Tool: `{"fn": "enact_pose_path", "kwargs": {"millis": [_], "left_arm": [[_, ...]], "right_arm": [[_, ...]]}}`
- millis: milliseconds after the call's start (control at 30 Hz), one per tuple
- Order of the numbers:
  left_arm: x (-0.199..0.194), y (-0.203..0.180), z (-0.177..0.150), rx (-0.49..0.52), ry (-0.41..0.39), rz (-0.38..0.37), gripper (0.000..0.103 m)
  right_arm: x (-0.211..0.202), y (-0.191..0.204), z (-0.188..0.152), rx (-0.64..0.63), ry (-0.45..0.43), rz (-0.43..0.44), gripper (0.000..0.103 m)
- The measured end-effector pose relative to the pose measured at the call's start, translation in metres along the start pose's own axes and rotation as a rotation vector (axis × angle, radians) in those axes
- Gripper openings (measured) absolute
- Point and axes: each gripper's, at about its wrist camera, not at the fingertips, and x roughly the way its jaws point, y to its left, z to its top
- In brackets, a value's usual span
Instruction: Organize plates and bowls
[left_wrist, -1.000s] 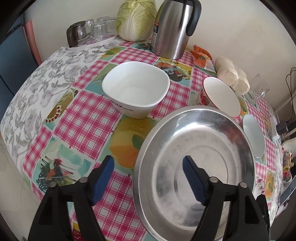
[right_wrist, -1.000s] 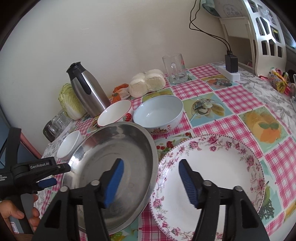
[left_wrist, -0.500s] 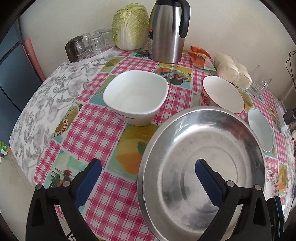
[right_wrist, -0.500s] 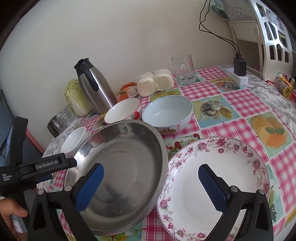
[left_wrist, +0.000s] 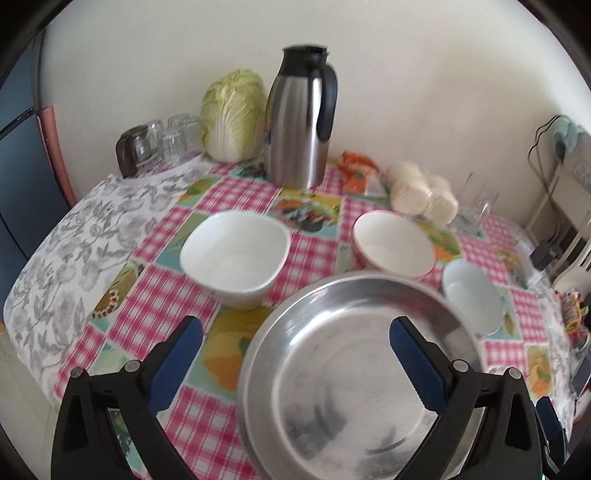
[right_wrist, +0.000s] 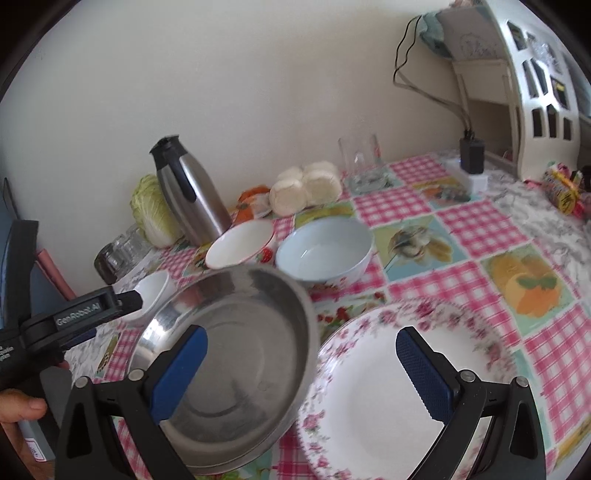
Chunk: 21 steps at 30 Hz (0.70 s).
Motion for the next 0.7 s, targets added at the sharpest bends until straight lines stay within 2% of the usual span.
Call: {"fn": "enact_pose_path", "kwargs": {"millis": [133,300,467,567,700], "left_arm": [[-0.017,-0.013,0.005,-0.029,-0.053,-0.137,0.101],[-0.031,-0.033,0.002,-0.026,-0.044,-0.265,0.101],[-0.039,-0.055,-0.004,-0.045,-0.016,-0.319,0.101],[-0.042,-0.073,-0.01,-0.026,0.028,-0.288,0.101],[-0.045,-0.094,-0.023,-0.013,0.105,-0.394,0.101]], "right_arm": [[-0.015,-0.024,0.009,0.057,-0.039,-0.056,0.103],[-0.036,-0.071,0.017,0.194,-0.105,-0.171,0.103],[-0.054,-0.112,0.016,0.296,-0.137,-0.185,0.103],[-0.056,-0.126,0.014,0.319,-0.123,-0.183,0.103],[-0.055,-0.138,0.011,0.332,-0.105,-0.194,0.103]]}}
